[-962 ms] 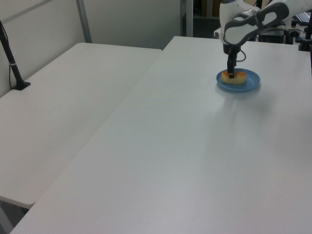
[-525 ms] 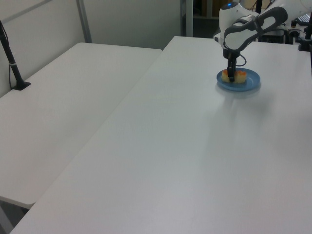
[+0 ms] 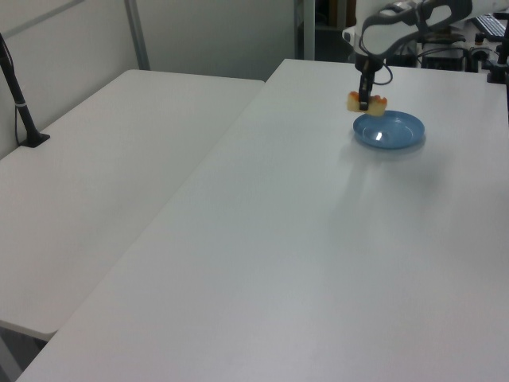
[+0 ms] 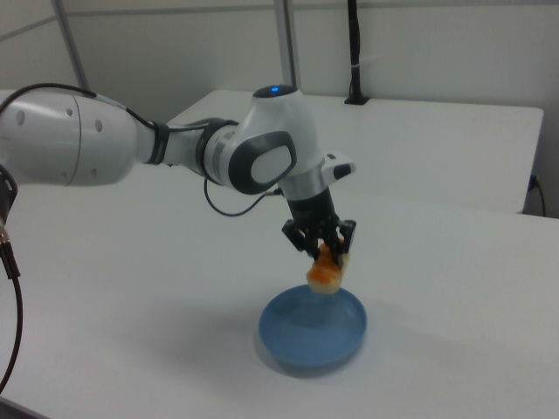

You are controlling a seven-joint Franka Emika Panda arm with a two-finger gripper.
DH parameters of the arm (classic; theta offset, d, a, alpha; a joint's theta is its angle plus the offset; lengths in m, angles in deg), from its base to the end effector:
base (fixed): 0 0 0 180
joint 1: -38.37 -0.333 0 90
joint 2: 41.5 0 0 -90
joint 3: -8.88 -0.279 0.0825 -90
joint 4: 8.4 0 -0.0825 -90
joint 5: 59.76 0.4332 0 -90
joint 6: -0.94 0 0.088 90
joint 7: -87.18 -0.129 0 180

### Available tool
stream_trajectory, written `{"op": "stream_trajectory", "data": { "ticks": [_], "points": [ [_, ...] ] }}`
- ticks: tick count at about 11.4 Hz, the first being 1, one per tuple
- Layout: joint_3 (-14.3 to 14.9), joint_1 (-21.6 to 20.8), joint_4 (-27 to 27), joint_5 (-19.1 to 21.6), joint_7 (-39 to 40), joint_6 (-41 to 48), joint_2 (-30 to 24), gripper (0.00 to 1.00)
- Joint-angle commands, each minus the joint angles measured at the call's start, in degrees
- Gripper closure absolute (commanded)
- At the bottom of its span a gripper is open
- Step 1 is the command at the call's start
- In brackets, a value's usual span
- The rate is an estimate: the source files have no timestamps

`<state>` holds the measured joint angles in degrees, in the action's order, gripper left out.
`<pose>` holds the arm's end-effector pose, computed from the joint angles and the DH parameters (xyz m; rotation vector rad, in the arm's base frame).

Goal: Put the bread on the table
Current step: 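Close the gripper on the bread and lift it off the plate, then carry the bread beside the plate and lower it onto the table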

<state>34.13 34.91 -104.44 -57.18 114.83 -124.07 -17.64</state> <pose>0.6630 -0.2403 0.3149 2.9602 0.1825 0.0917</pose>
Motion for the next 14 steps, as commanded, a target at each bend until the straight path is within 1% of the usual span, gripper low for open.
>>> {"op": "stream_trajectory", "data": {
  "ticks": [1, 4, 5, 6, 7, 8, 9, 10, 11, 12, 14],
  "points": [
    [0.1, 0.2, 11.4, 6.8, 2.0, 1.9, 6.1, 0.58],
    [-0.2, 1.6, 21.4, 9.6, 1.3, 1.1, 15.3, 0.58],
    [-0.2, 1.8, 23.1, 10.3, 0.0, -1.9, 18.3, 0.58],
    [-0.3, 1.8, 23.0, 10.4, -2.0, -6.6, 20.5, 0.57],
    [-1.2, 1.9, 23.0, 10.3, -2.9, -9.1, 22.4, 0.56],
    [-1.5, 2.0, 23.0, 10.4, -3.4, -10.5, 23.2, 0.53],
    [-1.7, 2.3, 22.7, 10.4, -4.9, -11.7, 23.3, 0.3],
    [-1.8, 2.3, 22.5, 10.3, -5.7, -11.8, 23.2, 0.0],
    [-1.8, 2.2, 22.4, 10.4, -5.8, -11.7, 22.8, 0.0],
    [-1.9, 2.3, 22.0, 10.6, -5.8, -11.6, 21.2, 0.0],
    [-2.1, 2.7, 18.0, 10.5, -5.8, -11.0, 13.2, 0.0]
  ]
}}
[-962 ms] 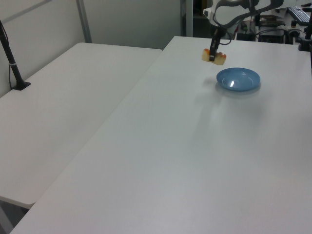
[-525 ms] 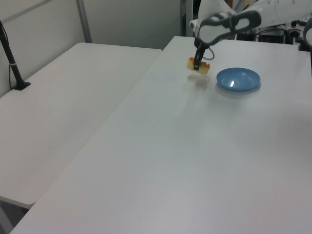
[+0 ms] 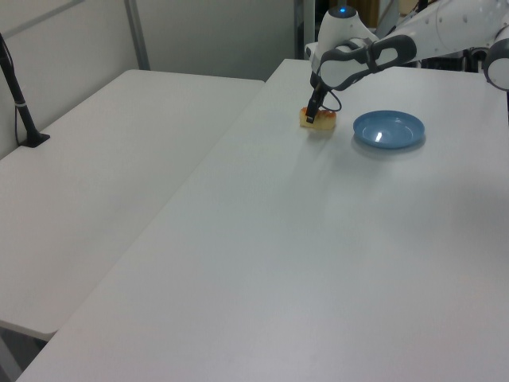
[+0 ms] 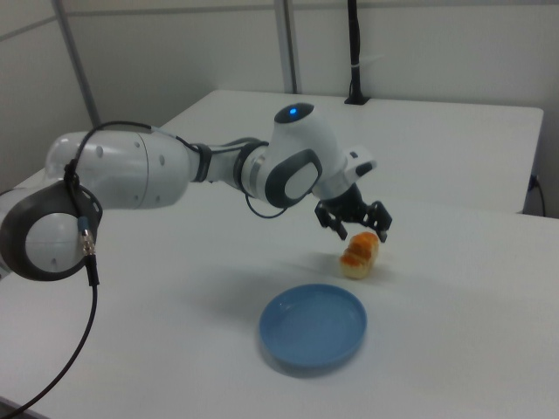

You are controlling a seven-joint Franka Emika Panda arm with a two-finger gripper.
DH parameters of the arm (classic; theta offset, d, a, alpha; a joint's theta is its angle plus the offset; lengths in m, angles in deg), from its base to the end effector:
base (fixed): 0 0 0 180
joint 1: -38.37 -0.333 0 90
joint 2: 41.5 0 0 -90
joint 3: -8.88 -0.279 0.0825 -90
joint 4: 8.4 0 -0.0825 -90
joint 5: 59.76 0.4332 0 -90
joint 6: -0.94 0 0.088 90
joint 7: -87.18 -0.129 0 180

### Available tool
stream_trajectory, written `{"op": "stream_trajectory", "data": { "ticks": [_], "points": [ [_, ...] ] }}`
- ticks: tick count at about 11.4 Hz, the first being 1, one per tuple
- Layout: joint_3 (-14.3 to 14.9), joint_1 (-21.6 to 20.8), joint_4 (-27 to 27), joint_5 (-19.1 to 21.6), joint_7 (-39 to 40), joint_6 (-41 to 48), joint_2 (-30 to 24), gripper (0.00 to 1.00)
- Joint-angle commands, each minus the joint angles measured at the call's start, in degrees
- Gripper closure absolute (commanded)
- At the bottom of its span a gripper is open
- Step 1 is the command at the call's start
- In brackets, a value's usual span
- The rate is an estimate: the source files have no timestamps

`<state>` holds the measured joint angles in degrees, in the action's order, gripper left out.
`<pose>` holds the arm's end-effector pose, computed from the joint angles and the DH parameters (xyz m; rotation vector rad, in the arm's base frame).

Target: Put the bread on the table

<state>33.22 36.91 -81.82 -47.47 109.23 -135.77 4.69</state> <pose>0.7672 -0.2349 0.2661 2.8736 0.0430 0.4340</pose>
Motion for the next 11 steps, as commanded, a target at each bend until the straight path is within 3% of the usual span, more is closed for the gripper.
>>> {"op": "stream_trajectory", "data": {
  "ticks": [1, 3, 4, 6, 9, 11],
  "points": [
    [-1.2, 0.1, -8.8, 0.8, -0.2, 2.9, -14.6, 0.0],
    [-1.2, -0.2, -15.5, 0.2, -0.2, 14.4, -26.9, 0.0],
    [-1.3, -0.6, -15.5, -0.1, -1.6, 23.2, -30.9, 0.0],
    [-2.3, -3.1, -15.6, -3.4, -11.7, 35.1, -38.6, 0.0],
    [-12.2, -3.4, -20.0, -10.3, -23.2, 43.5, -46.1, 0.0],
    [-14.2, -4.5, -21.3, -11.1, -23.5, 43.7, -47.2, 0.0]
  ]
}}
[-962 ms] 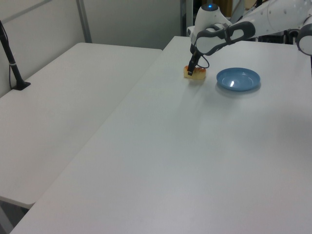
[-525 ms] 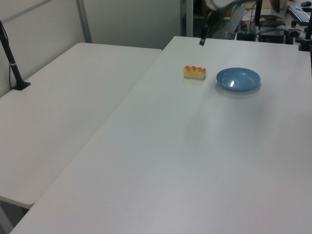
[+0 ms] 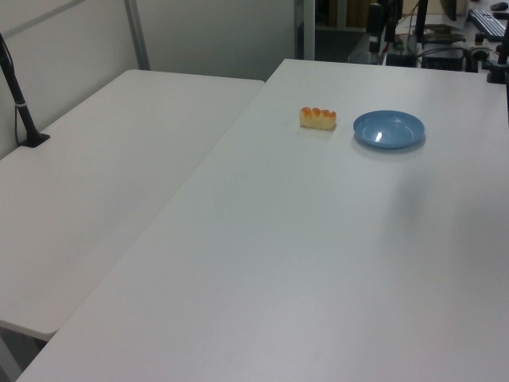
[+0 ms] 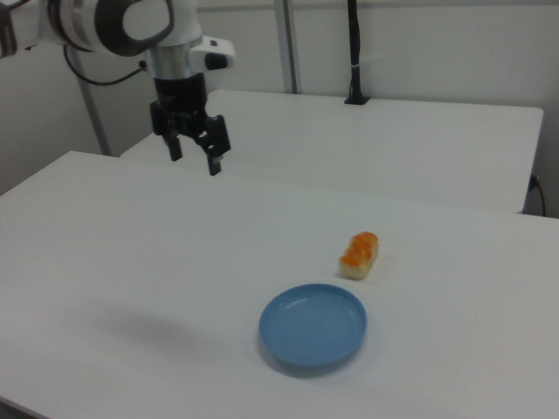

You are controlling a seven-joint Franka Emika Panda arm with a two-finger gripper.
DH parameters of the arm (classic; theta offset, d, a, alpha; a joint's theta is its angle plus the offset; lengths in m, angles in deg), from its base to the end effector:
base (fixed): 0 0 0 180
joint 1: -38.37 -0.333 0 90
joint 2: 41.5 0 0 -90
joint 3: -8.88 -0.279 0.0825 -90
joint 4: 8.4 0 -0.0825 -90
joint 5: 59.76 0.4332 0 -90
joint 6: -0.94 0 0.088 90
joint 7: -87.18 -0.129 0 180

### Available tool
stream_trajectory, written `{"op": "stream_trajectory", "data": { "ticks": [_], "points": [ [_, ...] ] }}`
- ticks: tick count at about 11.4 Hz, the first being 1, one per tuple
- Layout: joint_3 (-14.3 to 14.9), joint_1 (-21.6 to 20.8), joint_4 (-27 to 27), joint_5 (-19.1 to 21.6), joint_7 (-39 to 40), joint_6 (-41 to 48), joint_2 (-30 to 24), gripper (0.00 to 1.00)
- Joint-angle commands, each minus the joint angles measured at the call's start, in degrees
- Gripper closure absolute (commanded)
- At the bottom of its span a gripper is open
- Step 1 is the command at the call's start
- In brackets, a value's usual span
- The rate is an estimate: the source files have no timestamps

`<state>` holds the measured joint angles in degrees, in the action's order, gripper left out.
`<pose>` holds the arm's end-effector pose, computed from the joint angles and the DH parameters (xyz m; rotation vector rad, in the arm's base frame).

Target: Put the bread on the table

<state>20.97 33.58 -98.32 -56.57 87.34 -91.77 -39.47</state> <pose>0.6137 -0.0699 0.5494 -3.0881 0.1959 -0.0266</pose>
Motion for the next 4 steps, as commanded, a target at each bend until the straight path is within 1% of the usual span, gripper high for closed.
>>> {"op": "stream_trajectory", "data": {
  "ticks": [1, 4],
  "points": [
    [-2.1, -2.7, -4.8, -2.9, -1.7, -0.2, -2.9, 0.0],
    [-2.0, -3.5, -4.6, -3.8, -1.6, 0.4, -2.7, 0.0]
  ]
}}
